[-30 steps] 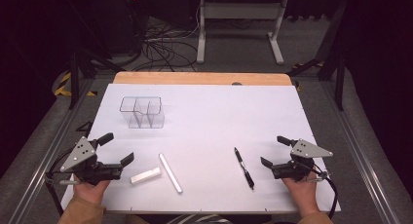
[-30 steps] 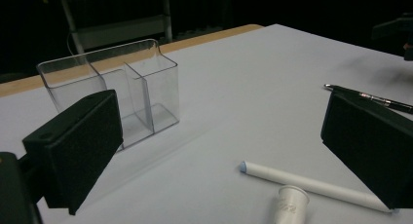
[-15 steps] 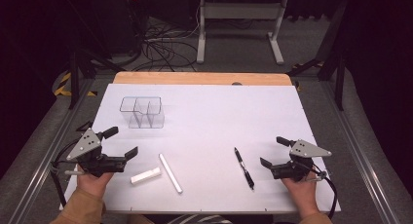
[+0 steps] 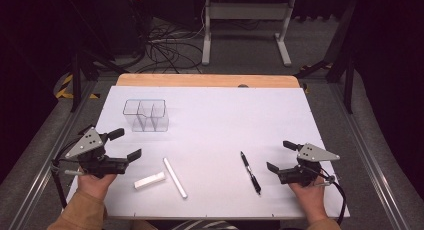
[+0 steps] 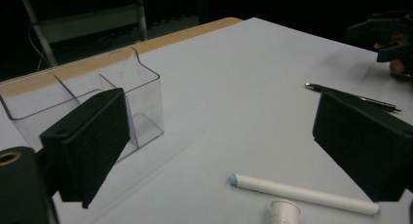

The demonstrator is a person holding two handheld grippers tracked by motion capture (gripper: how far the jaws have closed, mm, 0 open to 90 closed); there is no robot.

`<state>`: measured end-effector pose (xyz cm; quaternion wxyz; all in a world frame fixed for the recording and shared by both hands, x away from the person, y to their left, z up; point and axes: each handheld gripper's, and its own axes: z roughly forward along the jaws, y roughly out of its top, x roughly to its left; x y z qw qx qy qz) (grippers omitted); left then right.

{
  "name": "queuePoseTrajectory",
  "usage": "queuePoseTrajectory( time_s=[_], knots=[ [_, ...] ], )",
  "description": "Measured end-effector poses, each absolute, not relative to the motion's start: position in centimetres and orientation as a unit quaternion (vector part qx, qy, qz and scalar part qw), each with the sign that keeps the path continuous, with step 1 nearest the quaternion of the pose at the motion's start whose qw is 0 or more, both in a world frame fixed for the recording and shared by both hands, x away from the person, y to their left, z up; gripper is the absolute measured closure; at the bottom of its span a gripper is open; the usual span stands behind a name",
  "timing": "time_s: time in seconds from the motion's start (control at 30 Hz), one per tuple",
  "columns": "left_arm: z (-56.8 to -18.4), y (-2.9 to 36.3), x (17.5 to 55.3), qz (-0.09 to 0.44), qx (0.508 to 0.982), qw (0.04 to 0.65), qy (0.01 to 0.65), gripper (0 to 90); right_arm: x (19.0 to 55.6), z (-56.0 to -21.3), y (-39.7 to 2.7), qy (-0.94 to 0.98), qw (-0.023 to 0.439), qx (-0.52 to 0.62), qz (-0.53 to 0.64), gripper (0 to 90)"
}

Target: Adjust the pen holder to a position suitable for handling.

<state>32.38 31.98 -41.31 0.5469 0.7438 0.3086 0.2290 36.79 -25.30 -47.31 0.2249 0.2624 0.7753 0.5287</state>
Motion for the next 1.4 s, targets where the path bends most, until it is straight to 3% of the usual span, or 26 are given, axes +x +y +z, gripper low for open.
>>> queuePoseTrajectory(
  time_s=[0.13,1.27,1.4],
  knots=[
    [-40.8,31.8,32.6,0.229,0.751,0.542,0.299,10.6,36.8,-47.3,-25.3,0.776,0.224,0.262,0.529,2.9],
    [-37.9,32.2,37.3,0.225,0.772,0.506,0.312,9.7,36.9,-47.4,-25.3,0.777,0.216,0.263,0.530,3.2],
    [-37.6,32.2,37.9,0.216,0.794,0.483,0.301,11.0,36.9,-47.4,-25.3,0.778,0.214,0.262,0.530,3.5]
  ],
)
